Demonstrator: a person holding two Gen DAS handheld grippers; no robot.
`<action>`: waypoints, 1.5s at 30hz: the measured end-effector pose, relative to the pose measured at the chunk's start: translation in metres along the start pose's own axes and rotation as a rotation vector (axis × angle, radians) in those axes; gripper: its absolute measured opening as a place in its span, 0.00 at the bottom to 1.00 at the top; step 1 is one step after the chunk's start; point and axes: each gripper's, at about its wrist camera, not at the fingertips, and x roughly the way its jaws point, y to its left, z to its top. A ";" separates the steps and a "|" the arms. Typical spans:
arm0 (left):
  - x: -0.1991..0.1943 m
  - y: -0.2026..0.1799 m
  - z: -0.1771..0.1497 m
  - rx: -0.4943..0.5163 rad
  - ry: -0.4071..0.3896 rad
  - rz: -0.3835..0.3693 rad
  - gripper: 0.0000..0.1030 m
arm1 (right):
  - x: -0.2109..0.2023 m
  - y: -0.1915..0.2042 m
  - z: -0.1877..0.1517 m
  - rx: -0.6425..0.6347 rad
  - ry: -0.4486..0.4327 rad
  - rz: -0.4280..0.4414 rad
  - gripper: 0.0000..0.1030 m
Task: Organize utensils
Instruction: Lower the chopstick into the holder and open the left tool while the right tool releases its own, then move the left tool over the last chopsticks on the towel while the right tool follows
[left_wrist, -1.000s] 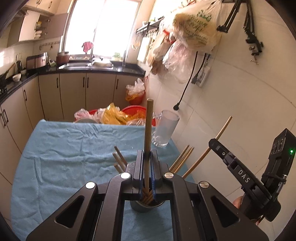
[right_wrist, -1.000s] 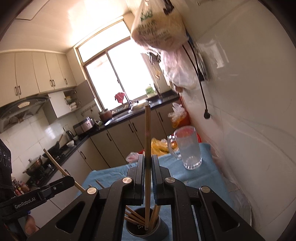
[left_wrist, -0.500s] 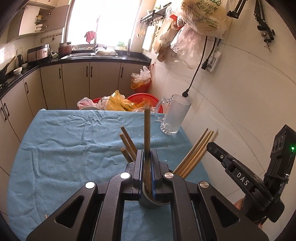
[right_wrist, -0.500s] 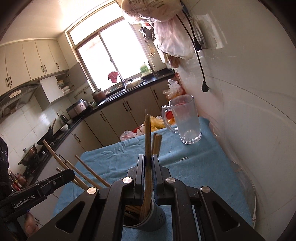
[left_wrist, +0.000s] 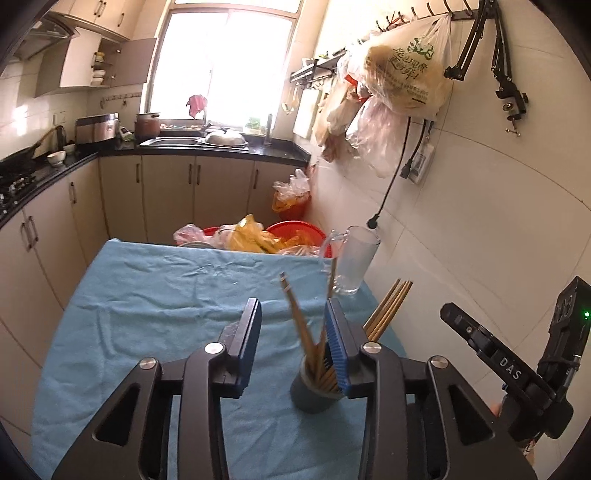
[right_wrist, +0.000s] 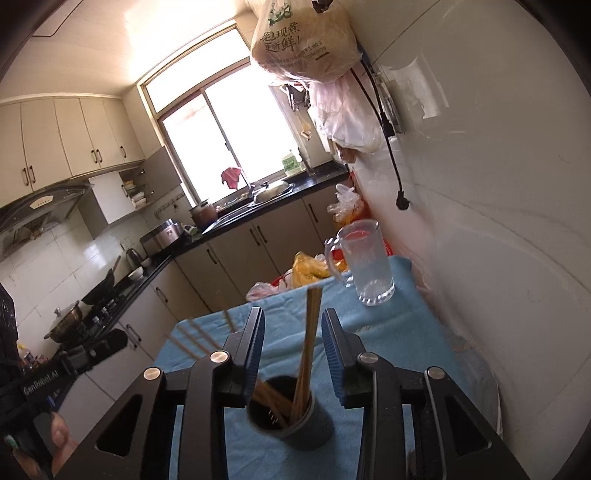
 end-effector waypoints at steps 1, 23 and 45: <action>-0.006 0.003 -0.006 0.005 -0.001 0.013 0.37 | -0.002 0.001 -0.004 0.002 0.009 0.004 0.40; -0.004 0.181 -0.171 -0.337 0.375 0.233 0.40 | 0.038 0.059 -0.151 -0.108 0.391 0.041 0.50; 0.045 0.183 -0.178 -0.232 0.480 0.369 0.06 | 0.072 0.082 -0.167 -0.173 0.511 0.062 0.50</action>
